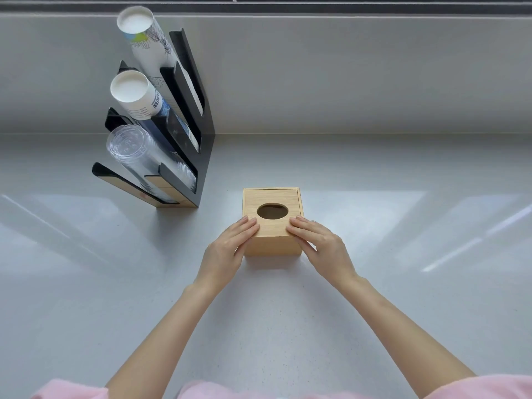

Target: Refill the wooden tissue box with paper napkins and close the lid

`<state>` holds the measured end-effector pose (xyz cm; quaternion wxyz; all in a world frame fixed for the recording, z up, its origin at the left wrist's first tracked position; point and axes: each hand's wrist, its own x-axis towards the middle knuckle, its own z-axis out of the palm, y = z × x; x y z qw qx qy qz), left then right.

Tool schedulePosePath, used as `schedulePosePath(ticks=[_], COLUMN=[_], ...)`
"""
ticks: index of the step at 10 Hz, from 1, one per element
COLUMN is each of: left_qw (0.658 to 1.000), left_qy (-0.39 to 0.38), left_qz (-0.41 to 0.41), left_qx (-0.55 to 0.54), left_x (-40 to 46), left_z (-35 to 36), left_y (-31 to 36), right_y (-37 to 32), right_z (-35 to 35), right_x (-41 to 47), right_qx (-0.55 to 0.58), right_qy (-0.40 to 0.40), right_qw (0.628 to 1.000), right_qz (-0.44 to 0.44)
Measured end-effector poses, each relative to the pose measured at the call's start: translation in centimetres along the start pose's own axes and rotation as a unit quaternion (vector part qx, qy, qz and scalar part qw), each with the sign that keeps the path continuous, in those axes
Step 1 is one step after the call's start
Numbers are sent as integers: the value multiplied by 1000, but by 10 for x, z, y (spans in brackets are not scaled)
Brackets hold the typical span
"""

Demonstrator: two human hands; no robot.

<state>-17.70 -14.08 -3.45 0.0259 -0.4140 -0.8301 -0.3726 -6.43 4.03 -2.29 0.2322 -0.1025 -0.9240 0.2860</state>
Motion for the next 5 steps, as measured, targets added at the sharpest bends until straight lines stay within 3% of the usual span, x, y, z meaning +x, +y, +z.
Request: schedulePosePath(ticks=[2, 5], left_qw=[1000, 995], left_qy=[-10, -29], left_qz=[-19, -33], left_qx=[17, 95], left_x=[7, 29], left_z=[-5, -26], left_y=[7, 27], right_y=[-5, -20], right_z=[0, -16], right_x=[-1, 14], right_qx=[-2, -49], right_qy=[12, -81], right_qw=[1000, 995], right_qz=[17, 39])
